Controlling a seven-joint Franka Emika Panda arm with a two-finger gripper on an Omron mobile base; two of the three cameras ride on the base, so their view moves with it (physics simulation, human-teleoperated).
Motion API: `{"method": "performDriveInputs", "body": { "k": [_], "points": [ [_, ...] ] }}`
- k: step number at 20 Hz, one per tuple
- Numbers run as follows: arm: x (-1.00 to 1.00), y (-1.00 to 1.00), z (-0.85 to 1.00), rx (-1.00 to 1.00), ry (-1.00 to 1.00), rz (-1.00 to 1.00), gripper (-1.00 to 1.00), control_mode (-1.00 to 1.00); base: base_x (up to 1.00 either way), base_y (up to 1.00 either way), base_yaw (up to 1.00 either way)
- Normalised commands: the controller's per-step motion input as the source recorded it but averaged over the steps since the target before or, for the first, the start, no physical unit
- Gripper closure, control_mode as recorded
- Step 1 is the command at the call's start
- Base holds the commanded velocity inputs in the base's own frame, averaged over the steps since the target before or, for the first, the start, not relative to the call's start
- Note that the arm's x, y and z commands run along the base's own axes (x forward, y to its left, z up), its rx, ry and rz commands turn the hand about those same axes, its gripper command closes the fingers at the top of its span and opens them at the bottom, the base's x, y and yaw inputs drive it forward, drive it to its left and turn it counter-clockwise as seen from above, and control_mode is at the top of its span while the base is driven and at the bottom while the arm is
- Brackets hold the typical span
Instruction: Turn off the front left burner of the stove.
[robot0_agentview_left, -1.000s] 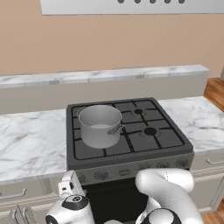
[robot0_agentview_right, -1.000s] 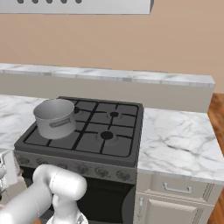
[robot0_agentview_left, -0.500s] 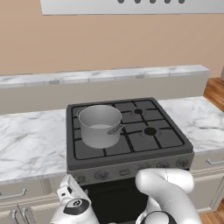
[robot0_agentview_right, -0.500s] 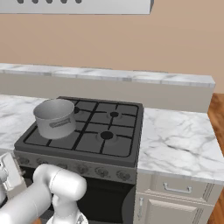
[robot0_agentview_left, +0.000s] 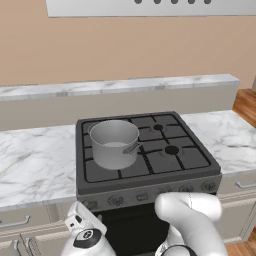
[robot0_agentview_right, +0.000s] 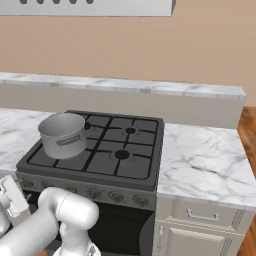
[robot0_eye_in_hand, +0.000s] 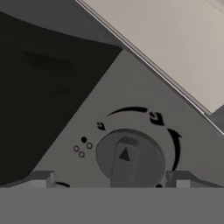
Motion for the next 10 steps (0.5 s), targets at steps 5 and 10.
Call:
{"method": "performDriveInputs", "body": {
  "k": [5, 10],
  "points": [
    [0.06, 0.00, 0.00, -0.09, -0.03, 0.03, -1.00, -1.00, 0.00, 0.00, 0.00],
    [0.17, 0.00, 0.00, -0.03, -0.05, 0.02, -1.00, -1.00, 0.00, 0.00, 0.00]
  ]
}}
